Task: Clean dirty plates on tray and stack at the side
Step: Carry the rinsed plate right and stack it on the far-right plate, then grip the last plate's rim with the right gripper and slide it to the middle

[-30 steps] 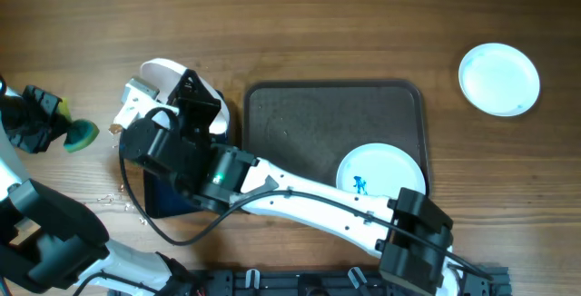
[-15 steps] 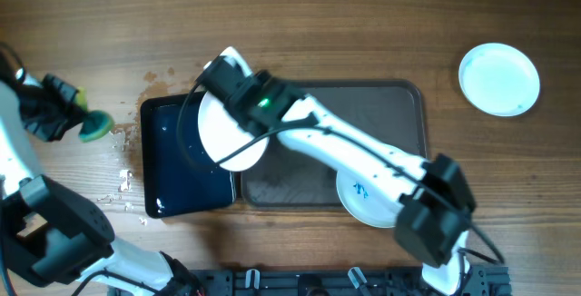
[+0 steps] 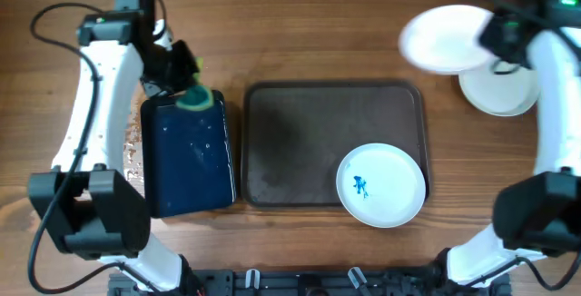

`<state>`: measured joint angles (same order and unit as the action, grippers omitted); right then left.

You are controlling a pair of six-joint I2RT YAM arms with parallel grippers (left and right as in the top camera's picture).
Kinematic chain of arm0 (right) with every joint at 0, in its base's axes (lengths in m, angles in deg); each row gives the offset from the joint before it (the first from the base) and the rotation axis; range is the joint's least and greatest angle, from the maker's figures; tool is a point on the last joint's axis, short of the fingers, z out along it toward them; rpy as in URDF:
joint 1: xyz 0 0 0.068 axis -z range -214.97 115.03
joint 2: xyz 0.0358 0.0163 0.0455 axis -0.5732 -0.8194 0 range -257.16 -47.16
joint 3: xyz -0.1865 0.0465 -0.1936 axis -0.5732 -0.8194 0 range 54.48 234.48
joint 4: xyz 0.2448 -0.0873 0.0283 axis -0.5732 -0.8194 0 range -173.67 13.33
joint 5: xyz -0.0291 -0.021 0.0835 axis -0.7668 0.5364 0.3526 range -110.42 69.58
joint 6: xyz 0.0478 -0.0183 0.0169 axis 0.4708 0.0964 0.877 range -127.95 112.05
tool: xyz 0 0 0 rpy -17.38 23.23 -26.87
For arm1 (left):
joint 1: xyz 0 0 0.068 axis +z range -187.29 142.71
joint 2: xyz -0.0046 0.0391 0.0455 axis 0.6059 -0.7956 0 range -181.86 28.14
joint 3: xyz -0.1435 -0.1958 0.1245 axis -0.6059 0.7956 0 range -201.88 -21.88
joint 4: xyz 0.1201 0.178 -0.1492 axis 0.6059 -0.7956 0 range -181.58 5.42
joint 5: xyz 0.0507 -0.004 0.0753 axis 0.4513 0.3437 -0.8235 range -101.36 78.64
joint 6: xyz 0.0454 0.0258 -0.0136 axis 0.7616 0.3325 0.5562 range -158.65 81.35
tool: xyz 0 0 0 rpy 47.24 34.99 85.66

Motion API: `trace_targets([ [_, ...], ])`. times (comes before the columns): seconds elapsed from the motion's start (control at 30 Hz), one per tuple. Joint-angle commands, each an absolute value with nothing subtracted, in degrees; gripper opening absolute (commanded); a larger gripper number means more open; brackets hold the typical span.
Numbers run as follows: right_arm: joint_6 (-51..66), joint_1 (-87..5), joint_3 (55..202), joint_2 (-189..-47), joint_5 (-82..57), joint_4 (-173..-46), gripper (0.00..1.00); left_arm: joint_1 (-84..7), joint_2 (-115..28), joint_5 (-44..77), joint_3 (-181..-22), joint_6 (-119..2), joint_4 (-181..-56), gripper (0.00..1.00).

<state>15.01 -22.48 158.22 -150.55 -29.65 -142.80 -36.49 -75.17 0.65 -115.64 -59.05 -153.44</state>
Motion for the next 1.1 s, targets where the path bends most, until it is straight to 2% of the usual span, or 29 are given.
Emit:
trace_targets([
  [0.0,16.2,-10.5,153.7,-153.6,-21.7,-141.0,0.04,-39.5,-76.0,-0.7,-116.2,-59.0,-152.9,0.04],
  [0.13,16.8,-2.0,150.4,-160.4,-17.7,-137.5,0.04,-40.1,-76.0,-0.7,-116.2,-59.0,-152.9,0.04],
  [0.3,19.3,-1.6,150.4,-167.9,-17.7,-133.1,0.04,-40.1,-76.0,-0.7,-116.2,-59.0,-154.0,0.04],
  [0.33,19.2,-1.6,150.4,-168.5,-17.8,-132.8,0.09,-40.1,-76.0,-0.7,-116.2,-59.0,-154.3,0.04],
  [0.4,19.0,-1.6,150.4,-168.8,-17.8,-131.9,0.36,-40.1,-76.0,-0.7,-116.2,-59.0,-154.5,0.04],
  [0.47,18.2,-1.6,150.4,-168.8,-17.4,-131.0,0.42,-40.1,-76.0,-0.7,-116.2,-59.0,-154.5,0.04],
  [0.63,11.6,-2.4,154.5,-168.2,-6.0,-132.7,0.39,-40.1,-76.0,-0.7,-116.2,-58.9,-154.5,0.04],
  [0.77,0.7,-10.7,157.7,-160.5,5.4,-140.9,0.36,-40.1,-76.0,-3.2,-116.2,-58.3,-154.5,0.04],
  [0.8,-0.5,-14.0,157.7,-158.8,5.4,-144.0,0.36,-40.1,-76.0,-3.4,-116.2,-58.4,-154.5,0.04],
  [0.9,4.8,-25.8,155.9,-156.1,-1.0,-151.4,0.17,-40.1,-76.0,-3.8,-116.2,-58.3,-153.8,0.04],
  [0.97,9.2,-30.2,153.3,-156.0,-5.8,-154.6,0.15,-40.1,-76.0,-3.8,-116.2,-58.3,-153.6,0.04],
  [1.07,10.5,-31.6,146.2,-152.2,-6.2,-154.7,0.16,-40.1,-76.0,-5.5,-116.2,-57.3,-152.9,0.04],
])
